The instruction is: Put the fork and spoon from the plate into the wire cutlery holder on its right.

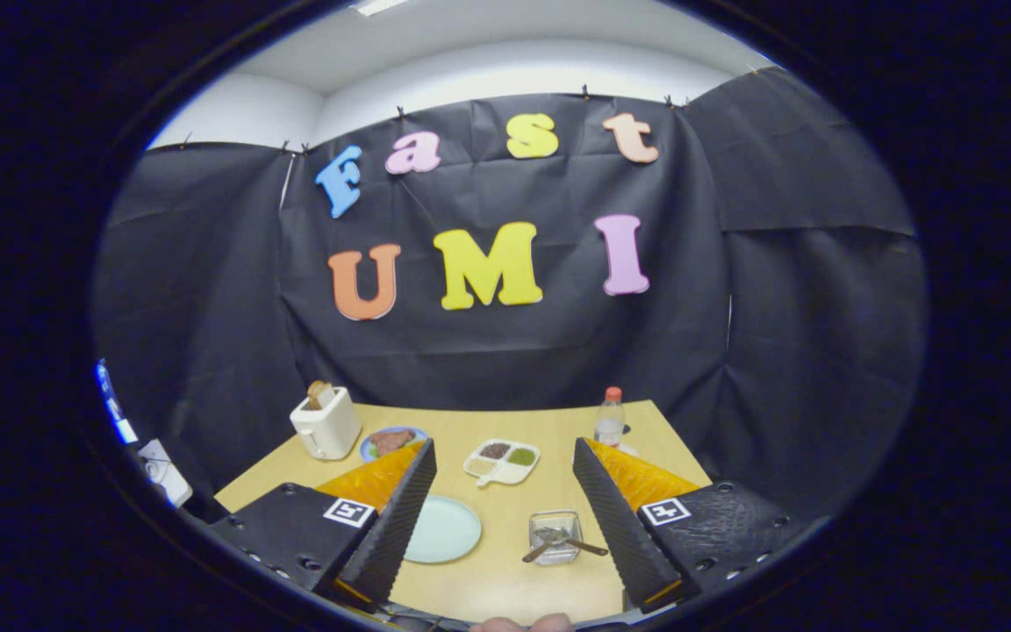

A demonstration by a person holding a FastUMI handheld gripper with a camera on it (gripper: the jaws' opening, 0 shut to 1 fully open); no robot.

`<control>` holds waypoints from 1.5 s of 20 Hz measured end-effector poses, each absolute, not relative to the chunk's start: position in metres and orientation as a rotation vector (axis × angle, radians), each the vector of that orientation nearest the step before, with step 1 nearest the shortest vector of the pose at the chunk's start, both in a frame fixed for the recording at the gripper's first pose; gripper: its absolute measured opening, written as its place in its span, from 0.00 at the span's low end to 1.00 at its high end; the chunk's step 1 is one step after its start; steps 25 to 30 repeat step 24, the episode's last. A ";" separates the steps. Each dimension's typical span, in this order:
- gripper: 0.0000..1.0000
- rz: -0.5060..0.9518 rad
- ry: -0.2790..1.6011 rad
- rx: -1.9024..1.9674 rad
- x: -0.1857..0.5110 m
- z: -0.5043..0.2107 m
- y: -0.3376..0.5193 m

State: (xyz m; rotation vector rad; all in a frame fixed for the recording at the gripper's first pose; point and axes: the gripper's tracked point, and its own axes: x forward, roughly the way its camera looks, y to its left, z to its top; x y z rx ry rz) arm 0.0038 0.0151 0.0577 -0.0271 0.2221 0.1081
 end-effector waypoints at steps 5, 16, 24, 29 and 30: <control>0.94 0.036 -0.012 -0.078 -0.018 0.065 0.010; 0.94 0.023 -0.095 -0.017 -0.069 0.017 0.016; 0.94 0.000 -0.096 -0.052 -0.063 0.006 0.013; 0.94 0.000 -0.096 -0.052 -0.063 0.006 0.013; 0.94 0.000 -0.096 -0.052 -0.063 0.006 0.013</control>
